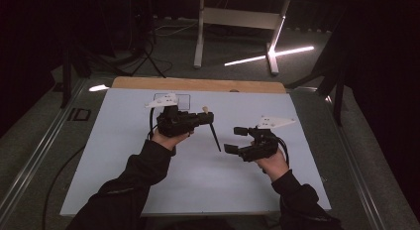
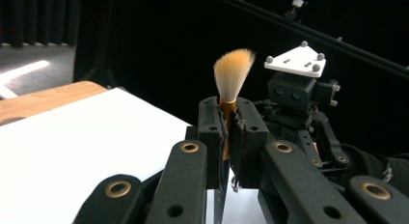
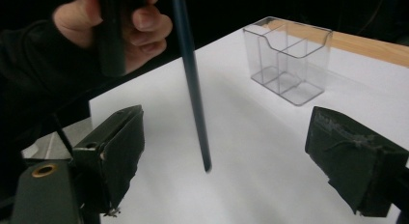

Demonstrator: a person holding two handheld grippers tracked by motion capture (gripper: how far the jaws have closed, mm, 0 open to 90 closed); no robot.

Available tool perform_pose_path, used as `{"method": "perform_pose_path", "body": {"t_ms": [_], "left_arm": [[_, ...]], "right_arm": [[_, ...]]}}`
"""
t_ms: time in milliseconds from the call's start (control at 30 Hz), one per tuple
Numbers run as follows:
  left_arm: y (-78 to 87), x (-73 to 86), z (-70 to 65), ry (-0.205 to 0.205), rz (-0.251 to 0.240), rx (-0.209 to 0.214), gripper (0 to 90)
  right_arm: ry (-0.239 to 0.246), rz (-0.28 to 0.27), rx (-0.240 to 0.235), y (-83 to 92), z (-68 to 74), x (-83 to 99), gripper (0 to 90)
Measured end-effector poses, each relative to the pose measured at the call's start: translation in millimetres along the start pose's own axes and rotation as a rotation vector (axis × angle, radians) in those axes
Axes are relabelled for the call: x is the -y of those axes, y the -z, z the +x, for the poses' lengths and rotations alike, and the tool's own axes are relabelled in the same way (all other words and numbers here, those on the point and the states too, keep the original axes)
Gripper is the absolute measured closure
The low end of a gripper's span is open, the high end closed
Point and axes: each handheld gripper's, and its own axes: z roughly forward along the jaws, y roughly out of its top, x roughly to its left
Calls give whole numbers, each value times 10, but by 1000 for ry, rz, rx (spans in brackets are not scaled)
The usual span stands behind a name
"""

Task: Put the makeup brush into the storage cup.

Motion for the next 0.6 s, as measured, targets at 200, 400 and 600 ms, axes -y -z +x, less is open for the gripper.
{"method": "perform_pose_path", "body": {"t_ms": [200, 400, 600], "left_arm": [[112, -74, 4, -15, -2, -44, 843], [231, -113, 17, -26, 7, -87, 843], [363, -160, 36, -34, 3, -122, 843]], "right_arm": [[7, -14, 25, 59, -29, 31, 124], [35, -13, 55, 100, -32, 61, 125], [54, -6, 88, 126, -8, 104, 140]]}}
